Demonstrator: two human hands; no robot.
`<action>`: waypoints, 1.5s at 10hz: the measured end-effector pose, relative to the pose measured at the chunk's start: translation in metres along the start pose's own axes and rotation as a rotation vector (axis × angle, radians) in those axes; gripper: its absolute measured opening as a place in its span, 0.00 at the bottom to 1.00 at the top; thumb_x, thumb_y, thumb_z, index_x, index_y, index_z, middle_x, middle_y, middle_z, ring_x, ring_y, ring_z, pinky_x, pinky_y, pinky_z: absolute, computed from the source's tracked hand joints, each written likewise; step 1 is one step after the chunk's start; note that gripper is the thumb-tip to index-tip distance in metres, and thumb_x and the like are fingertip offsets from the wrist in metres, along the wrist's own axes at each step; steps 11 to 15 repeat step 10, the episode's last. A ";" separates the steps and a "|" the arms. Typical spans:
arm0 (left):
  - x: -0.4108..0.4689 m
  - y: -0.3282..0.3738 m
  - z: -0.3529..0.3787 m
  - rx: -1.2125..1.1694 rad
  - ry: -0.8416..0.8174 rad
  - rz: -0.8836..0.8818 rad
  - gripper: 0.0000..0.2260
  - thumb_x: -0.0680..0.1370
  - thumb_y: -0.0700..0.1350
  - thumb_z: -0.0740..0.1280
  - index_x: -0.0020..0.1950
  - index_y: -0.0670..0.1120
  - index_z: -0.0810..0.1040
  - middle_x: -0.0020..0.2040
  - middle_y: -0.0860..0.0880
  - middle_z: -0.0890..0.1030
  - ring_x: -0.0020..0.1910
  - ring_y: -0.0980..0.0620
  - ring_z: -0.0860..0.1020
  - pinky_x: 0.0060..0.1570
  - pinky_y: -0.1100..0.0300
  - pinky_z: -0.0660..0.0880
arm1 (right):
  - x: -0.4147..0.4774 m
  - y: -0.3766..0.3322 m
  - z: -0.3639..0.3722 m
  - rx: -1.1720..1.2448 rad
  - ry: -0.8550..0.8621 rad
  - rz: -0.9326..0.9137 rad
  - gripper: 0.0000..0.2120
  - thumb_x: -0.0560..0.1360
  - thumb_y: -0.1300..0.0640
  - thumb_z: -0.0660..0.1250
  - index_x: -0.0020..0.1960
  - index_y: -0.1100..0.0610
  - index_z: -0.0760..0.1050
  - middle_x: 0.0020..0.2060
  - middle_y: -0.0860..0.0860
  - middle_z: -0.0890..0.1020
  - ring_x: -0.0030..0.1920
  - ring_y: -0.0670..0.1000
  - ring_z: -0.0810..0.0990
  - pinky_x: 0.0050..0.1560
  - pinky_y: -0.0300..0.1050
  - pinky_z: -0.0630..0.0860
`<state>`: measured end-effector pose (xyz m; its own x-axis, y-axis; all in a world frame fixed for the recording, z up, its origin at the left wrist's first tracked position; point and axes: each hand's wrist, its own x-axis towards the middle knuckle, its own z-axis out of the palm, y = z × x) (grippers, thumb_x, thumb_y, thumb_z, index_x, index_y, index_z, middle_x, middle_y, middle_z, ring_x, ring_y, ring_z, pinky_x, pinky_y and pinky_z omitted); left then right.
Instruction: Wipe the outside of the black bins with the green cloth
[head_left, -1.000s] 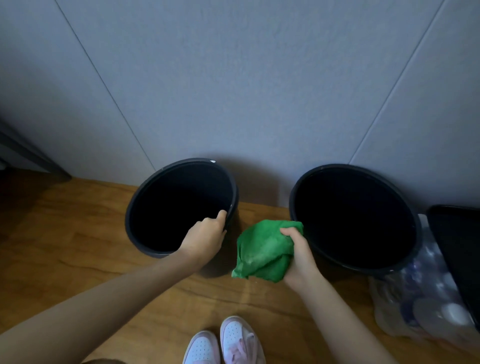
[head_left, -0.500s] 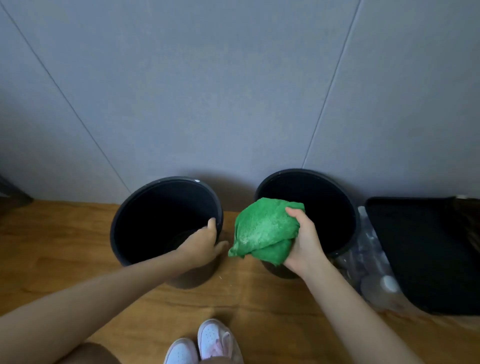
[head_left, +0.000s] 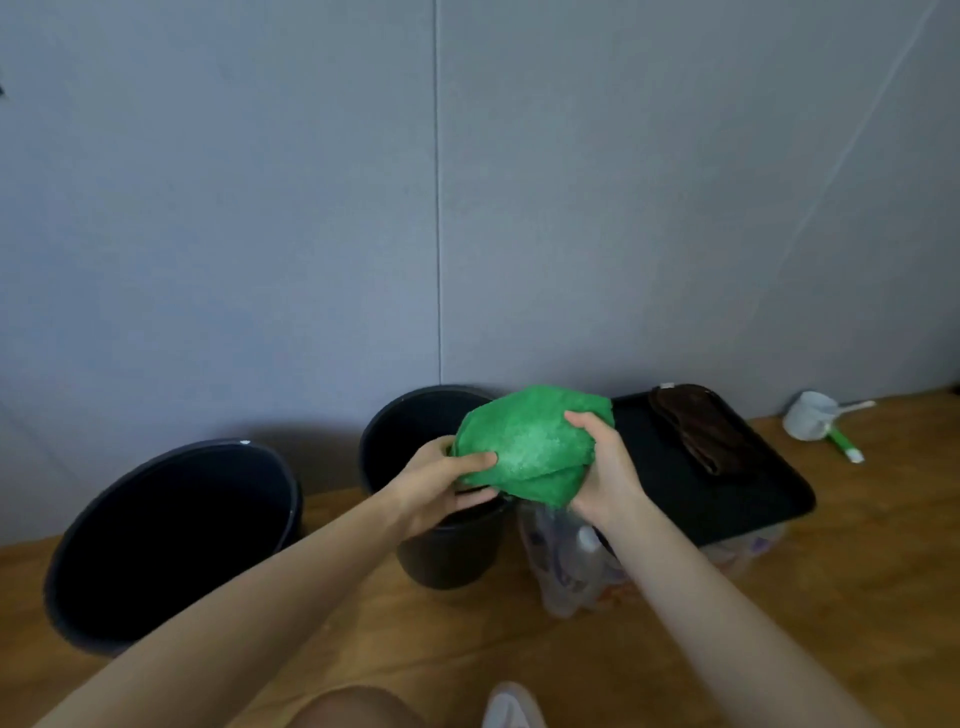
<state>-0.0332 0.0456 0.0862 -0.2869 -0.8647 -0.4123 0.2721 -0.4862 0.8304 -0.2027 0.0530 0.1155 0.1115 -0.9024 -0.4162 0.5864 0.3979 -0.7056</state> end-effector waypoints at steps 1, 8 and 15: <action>0.022 0.002 0.027 0.047 0.091 0.072 0.16 0.73 0.33 0.68 0.60 0.41 0.71 0.51 0.46 0.77 0.48 0.50 0.79 0.36 0.61 0.81 | 0.004 -0.016 -0.034 -0.011 0.078 -0.032 0.17 0.75 0.54 0.61 0.60 0.60 0.76 0.52 0.59 0.81 0.51 0.59 0.80 0.49 0.52 0.76; 0.211 -0.037 0.065 0.901 0.169 0.184 0.17 0.75 0.38 0.65 0.64 0.41 0.72 0.60 0.43 0.78 0.57 0.49 0.76 0.47 0.68 0.68 | 0.146 -0.012 -0.183 -1.021 0.481 -0.151 0.14 0.69 0.72 0.65 0.50 0.57 0.75 0.50 0.56 0.80 0.49 0.54 0.79 0.55 0.47 0.73; 0.151 -0.007 0.043 0.746 0.153 0.124 0.06 0.78 0.39 0.60 0.50 0.46 0.76 0.46 0.45 0.82 0.41 0.53 0.80 0.41 0.63 0.75 | 0.125 -0.009 -0.148 -0.897 0.578 -0.298 0.06 0.75 0.62 0.64 0.42 0.56 0.78 0.44 0.56 0.82 0.49 0.58 0.79 0.53 0.50 0.73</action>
